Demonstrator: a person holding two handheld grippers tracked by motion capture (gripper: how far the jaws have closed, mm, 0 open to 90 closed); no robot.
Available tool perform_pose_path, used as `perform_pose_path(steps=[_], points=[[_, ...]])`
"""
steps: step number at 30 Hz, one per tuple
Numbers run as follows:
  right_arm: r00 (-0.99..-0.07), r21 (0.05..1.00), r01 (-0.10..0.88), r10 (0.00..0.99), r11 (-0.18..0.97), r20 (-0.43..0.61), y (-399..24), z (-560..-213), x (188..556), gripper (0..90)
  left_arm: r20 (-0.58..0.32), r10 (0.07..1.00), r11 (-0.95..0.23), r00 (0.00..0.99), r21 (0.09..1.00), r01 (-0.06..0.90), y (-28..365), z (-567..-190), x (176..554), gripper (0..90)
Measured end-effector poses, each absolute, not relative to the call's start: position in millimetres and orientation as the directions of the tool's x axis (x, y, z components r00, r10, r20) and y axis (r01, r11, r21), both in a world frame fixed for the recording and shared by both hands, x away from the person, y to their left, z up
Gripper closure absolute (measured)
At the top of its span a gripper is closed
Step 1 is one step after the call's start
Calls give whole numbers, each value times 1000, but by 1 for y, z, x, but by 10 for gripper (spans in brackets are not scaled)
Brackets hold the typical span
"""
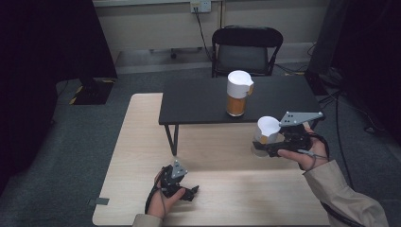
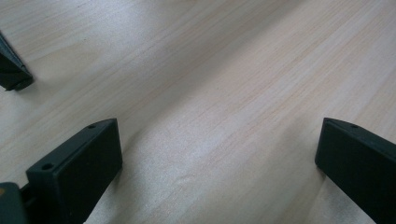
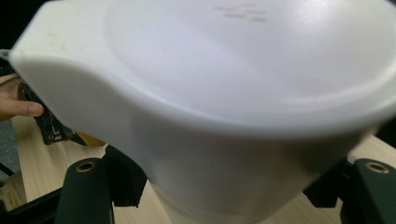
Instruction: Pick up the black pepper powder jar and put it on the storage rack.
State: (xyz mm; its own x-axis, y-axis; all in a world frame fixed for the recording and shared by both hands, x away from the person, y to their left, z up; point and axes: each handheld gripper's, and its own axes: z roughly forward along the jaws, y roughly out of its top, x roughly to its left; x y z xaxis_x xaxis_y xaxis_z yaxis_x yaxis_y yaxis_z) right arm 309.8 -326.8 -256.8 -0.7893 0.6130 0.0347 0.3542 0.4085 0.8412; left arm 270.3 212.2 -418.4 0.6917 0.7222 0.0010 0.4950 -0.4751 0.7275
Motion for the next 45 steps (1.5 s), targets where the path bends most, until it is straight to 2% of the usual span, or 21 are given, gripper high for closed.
perform_pose_path(steps=[4,10,29,45], points=[[-787,841,368,615,397,54,-327,-247,311,302,1,722,-475,691,727,495,212,-418,270,0],[-798,847,330,602,416,15,-328,-233,314,303,0,723,-474,691,728,496,212,-418,270,0],[-793,856,316,609,409,2,-327,-199,318,303,0,723,-474,691,728,495,212,-418,270,0],[-752,867,315,658,387,-20,-322,-176,324,303,0,722,-475,691,727,496,212,-418,270,0]])
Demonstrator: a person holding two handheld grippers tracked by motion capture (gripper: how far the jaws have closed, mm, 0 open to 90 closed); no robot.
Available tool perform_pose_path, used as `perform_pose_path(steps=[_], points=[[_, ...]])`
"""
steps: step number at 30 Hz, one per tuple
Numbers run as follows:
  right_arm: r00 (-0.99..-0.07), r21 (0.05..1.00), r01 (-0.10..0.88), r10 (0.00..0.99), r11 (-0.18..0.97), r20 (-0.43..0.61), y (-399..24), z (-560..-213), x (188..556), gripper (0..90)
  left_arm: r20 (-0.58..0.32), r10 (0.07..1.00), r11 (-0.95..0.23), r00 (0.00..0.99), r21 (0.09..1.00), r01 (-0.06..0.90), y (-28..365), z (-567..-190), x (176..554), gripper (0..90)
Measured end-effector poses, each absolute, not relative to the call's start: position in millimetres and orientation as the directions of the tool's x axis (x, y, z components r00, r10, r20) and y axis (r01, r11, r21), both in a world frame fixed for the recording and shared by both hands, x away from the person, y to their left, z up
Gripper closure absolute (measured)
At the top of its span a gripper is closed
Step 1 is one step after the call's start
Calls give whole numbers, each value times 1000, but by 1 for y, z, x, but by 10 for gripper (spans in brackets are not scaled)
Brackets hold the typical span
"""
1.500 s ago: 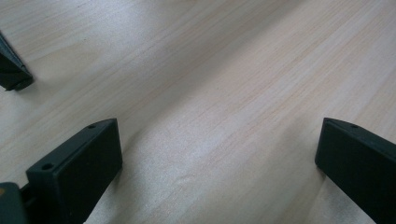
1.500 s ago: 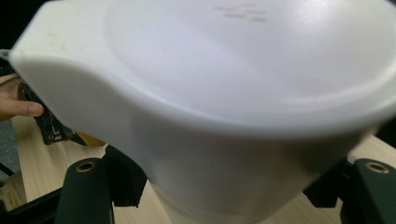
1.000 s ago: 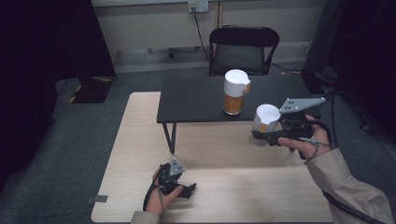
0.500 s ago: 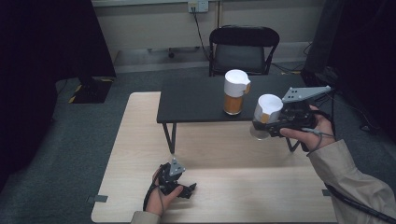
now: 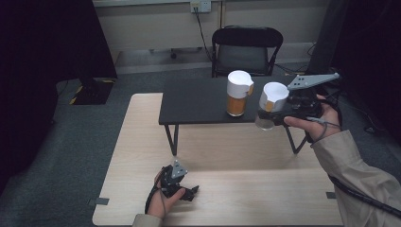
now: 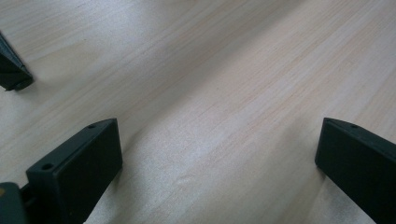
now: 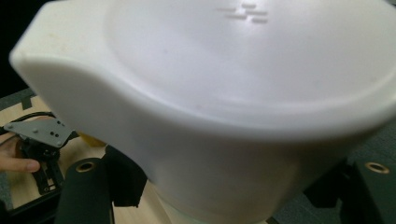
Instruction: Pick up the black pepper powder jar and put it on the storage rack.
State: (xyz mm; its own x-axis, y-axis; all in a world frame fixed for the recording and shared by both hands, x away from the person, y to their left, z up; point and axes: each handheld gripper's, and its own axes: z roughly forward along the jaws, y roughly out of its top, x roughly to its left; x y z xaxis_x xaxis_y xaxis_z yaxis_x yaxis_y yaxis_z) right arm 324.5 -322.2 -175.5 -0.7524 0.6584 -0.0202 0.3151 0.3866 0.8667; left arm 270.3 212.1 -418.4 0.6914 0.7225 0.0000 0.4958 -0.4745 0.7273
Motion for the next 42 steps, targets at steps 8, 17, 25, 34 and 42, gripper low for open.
perform_pose_path(steps=[8,17,25,34,42], points=[[-722,880,319,692,351,-14,-323,-170,331,303,0,722,-474,691,727,496,212,-418,270,0],[-687,882,330,726,336,-19,-317,-174,340,303,0,723,-474,691,728,496,212,-418,270,0],[-664,880,340,748,333,-27,-310,-177,347,303,0,723,-474,691,727,496,212,-418,270,0],[-651,867,349,758,356,-50,-301,-179,352,303,0,723,-474,691,728,496,212,-418,270,0],[-647,872,347,761,345,-44,-301,-187,357,303,0,723,-474,691,728,496,212,-418,270,0]])
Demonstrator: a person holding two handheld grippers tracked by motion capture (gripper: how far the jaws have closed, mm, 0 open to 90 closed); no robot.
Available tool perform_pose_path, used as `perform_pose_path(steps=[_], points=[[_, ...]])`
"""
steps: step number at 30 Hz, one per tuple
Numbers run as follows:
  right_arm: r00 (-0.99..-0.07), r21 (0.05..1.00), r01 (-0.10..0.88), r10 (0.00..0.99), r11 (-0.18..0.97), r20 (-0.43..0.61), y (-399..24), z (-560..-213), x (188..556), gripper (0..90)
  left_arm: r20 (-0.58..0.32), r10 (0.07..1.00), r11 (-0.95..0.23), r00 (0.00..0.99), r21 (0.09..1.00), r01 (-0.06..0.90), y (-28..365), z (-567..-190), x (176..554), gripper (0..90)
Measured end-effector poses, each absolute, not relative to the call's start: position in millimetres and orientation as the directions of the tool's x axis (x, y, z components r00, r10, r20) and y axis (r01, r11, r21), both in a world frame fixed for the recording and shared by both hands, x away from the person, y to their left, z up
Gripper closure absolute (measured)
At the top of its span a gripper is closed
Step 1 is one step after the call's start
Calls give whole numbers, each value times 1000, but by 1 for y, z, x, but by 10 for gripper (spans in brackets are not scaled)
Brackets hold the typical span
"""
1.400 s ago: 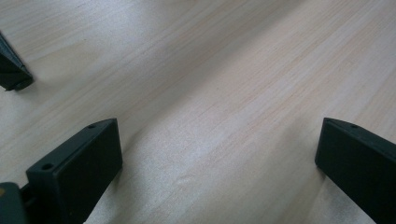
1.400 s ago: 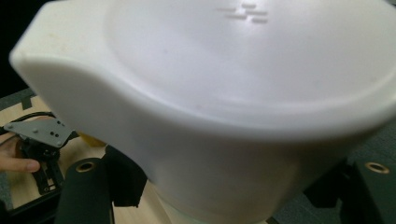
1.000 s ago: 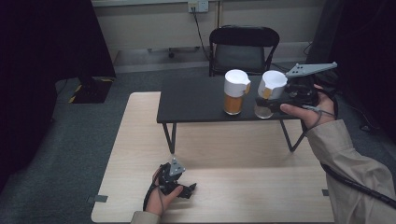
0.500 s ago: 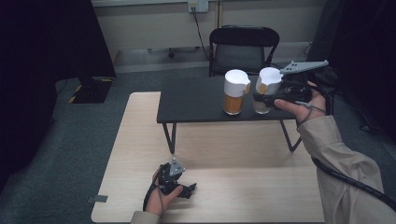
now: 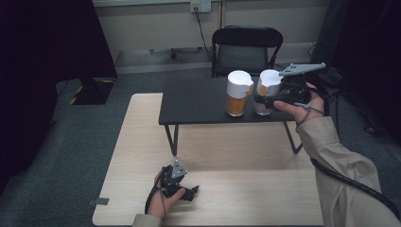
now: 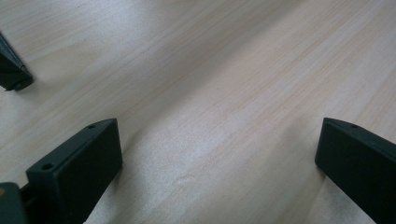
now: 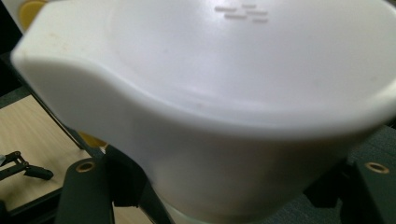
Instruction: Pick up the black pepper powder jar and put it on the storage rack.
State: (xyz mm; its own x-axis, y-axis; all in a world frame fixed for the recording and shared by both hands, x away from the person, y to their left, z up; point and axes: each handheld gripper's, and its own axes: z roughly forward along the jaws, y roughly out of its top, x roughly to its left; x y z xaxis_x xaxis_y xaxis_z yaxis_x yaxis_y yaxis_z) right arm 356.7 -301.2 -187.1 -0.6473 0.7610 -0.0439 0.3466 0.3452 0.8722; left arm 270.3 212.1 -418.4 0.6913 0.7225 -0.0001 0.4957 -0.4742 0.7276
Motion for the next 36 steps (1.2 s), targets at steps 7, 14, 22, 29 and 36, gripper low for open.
perform_pose_path(steps=[7,14,22,29,36], points=[[-646,877,345,762,334,-36,-303,-193,358,302,0,723,-474,691,728,496,212,-418,270,0],[-635,881,351,772,317,-25,-302,-195,357,301,0,723,-474,691,728,496,212,-418,270,0],[-626,877,363,780,313,-19,-299,-195,357,225,0,723,-474,691,728,496,212,-418,270,0],[-604,867,379,796,323,-32,-294,-197,356,66,0,723,-474,691,728,496,212,-418,270,0],[-584,871,399,812,287,1,-298,-198,352,9,0,723,-474,691,728,496,212,-419,270,0]])
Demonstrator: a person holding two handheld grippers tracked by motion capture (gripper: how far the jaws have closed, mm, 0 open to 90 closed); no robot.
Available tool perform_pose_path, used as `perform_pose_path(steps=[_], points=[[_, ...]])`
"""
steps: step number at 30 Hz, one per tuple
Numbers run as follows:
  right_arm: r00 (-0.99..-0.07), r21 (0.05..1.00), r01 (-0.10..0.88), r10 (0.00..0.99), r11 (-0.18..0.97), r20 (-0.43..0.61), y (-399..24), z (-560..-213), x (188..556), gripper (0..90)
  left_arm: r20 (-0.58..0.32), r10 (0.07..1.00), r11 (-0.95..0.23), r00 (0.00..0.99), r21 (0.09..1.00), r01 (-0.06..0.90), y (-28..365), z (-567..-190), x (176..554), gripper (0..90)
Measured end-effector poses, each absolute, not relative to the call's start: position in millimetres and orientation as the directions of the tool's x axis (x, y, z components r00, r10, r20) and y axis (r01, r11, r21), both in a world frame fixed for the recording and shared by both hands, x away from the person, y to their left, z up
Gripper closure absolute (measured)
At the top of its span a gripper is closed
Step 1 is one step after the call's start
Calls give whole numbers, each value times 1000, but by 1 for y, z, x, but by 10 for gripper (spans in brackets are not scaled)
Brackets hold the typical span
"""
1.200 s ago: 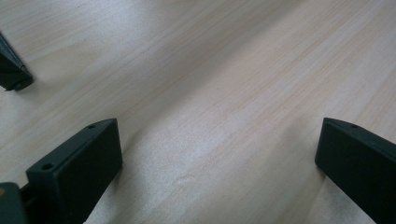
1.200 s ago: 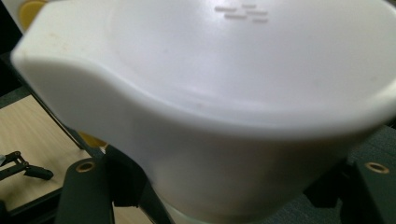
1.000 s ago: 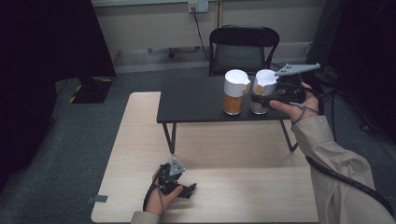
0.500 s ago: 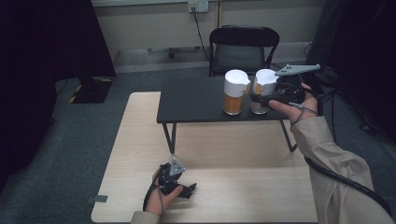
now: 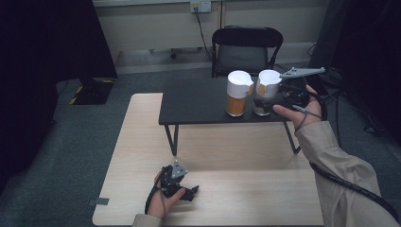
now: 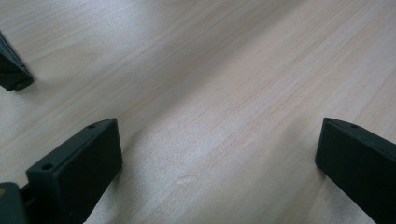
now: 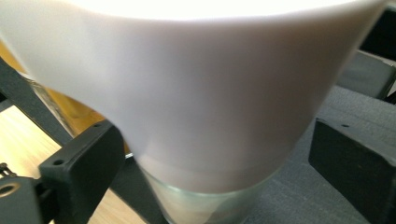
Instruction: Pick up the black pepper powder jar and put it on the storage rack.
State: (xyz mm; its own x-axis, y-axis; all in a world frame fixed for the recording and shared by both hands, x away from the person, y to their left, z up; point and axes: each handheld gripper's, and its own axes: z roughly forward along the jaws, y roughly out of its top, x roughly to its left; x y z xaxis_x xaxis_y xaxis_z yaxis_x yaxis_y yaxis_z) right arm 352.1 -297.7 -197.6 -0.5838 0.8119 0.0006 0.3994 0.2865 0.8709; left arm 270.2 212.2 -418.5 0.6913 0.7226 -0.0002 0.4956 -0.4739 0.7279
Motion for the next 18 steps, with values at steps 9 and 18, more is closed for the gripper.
perform_pose_path(steps=[9,18], points=[[-595,874,382,804,299,-15,-298,-197,347,3,0,723,-474,691,728,496,212,-418,270,0],[-608,874,384,794,298,-3,-297,-198,341,4,0,723,-474,691,728,496,212,-418,270,0]])
